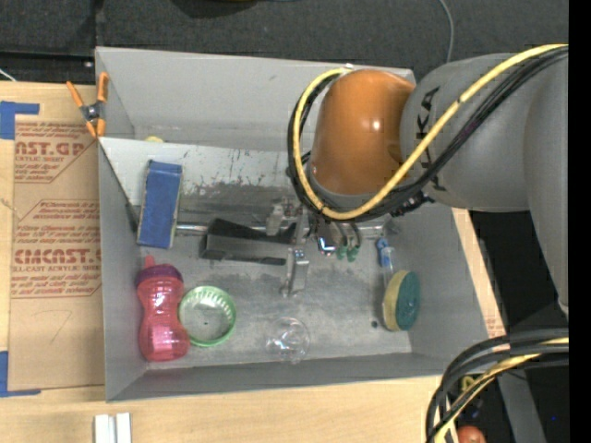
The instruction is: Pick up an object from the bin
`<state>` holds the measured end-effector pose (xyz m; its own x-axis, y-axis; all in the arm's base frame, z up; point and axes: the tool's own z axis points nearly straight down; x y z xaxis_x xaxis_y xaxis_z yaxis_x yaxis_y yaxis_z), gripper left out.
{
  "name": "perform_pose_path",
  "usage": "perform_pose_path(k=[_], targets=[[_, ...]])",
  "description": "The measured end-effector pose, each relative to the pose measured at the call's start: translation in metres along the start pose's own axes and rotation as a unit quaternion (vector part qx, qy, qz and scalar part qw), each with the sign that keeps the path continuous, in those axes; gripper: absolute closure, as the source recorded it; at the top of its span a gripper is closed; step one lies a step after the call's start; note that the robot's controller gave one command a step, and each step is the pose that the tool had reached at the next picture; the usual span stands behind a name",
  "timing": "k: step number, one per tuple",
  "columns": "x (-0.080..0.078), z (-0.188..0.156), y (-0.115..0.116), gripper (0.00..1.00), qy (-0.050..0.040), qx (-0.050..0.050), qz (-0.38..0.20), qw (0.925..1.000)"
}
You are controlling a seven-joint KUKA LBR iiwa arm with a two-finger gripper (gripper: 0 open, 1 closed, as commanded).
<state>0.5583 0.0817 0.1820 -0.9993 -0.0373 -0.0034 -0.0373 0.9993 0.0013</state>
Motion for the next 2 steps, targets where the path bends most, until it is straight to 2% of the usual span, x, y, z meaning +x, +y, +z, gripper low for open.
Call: perform_pose_path(k=[1,2], targets=[[-0.010,0.021,0.001,0.00,0.0005,-0.002,0.028,0.9996],[-0.006,0.015,-0.011,0.00,0.0005,-0.002,0.017,0.9999]])
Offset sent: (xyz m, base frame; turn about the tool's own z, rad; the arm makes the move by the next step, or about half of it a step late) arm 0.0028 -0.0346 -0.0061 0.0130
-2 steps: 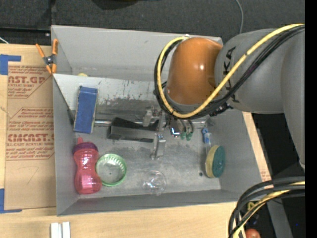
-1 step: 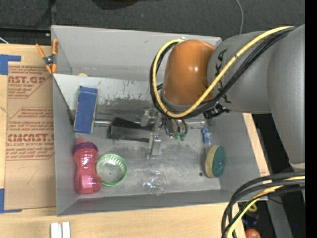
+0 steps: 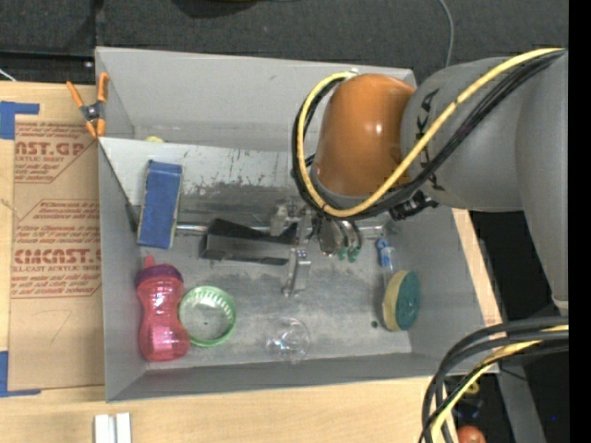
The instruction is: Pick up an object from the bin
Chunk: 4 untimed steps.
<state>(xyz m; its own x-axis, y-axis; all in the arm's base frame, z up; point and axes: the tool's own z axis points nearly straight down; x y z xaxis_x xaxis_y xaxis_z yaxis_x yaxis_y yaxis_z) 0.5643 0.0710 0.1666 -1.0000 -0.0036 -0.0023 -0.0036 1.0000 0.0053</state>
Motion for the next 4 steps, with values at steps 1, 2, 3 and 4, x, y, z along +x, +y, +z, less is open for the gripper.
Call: perform_pose_path(k=[1,2,3,4], targets=[[0.010,-0.092,0.015,0.00,-0.0045,-0.001,-0.010,0.9999],[0.020,0.012,-0.061,0.00,0.0033,0.002,0.010,0.9999],[0.022,0.001,-0.051,0.00,0.0090,0.003,-0.004,0.9999],[0.047,0.001,-0.054,0.00,0.0099,0.004,0.061,0.9981]])
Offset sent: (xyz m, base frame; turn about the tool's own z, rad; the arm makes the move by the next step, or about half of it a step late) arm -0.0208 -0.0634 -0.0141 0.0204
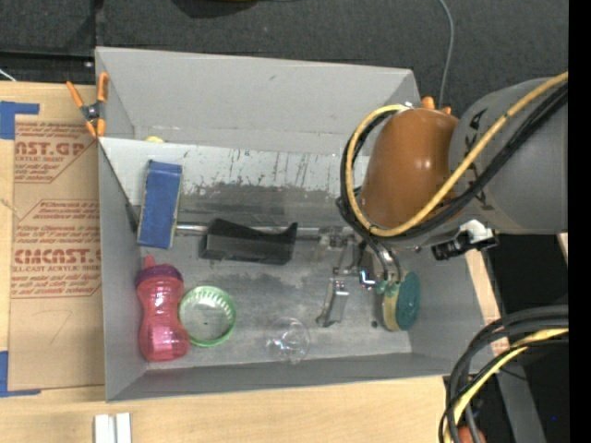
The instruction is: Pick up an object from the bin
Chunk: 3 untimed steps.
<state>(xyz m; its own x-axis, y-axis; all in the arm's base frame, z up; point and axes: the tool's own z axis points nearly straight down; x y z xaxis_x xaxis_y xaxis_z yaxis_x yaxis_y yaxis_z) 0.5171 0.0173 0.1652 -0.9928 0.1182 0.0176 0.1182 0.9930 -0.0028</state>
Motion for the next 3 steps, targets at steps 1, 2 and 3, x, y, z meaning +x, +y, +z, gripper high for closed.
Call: perform_pose_path(k=[1,2,3], targets=[[0.003,0.030,0.001,0.00,-0.0085,-0.002,-0.139,0.9903],[-0.035,-0.067,-0.016,0.00,-0.0055,-0.001,0.023,0.9997],[-0.032,-0.063,-0.018,0.00,-0.0057,-0.001,-0.003,1.0000]])
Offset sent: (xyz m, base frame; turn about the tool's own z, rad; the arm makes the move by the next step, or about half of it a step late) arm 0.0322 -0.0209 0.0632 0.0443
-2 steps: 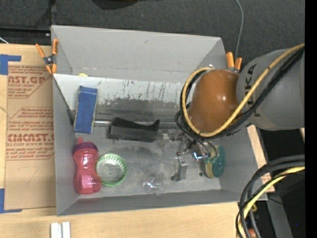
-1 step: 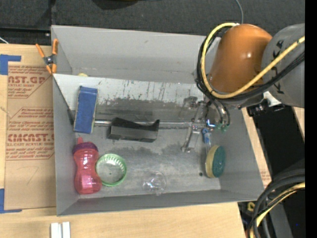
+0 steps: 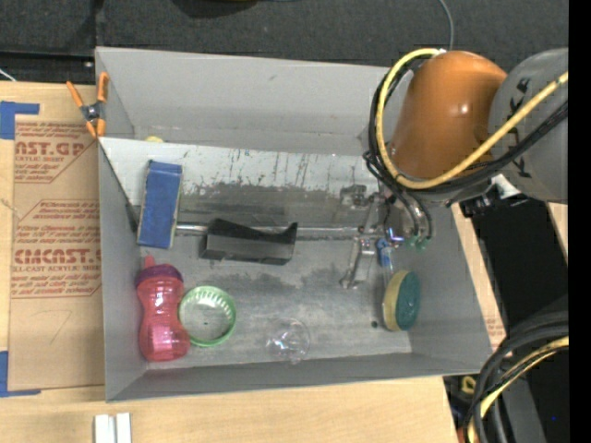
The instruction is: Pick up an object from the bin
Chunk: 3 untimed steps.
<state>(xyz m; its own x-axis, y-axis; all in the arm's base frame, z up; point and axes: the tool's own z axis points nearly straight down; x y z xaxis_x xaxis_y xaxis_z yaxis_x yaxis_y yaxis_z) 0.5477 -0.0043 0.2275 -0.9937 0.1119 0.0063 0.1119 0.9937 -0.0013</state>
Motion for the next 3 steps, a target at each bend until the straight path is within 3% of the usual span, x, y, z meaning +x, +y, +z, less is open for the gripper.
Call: perform_pose_path(k=[1,2,3], targets=[[0.015,0.027,-0.034,0.00,-0.0013,0.000,-0.127,0.9918],[0.035,0.070,0.016,0.00,0.0012,-0.001,-0.089,0.9960],[0.001,-0.024,-0.008,0.00,-0.0015,0.000,-0.034,0.9994]])
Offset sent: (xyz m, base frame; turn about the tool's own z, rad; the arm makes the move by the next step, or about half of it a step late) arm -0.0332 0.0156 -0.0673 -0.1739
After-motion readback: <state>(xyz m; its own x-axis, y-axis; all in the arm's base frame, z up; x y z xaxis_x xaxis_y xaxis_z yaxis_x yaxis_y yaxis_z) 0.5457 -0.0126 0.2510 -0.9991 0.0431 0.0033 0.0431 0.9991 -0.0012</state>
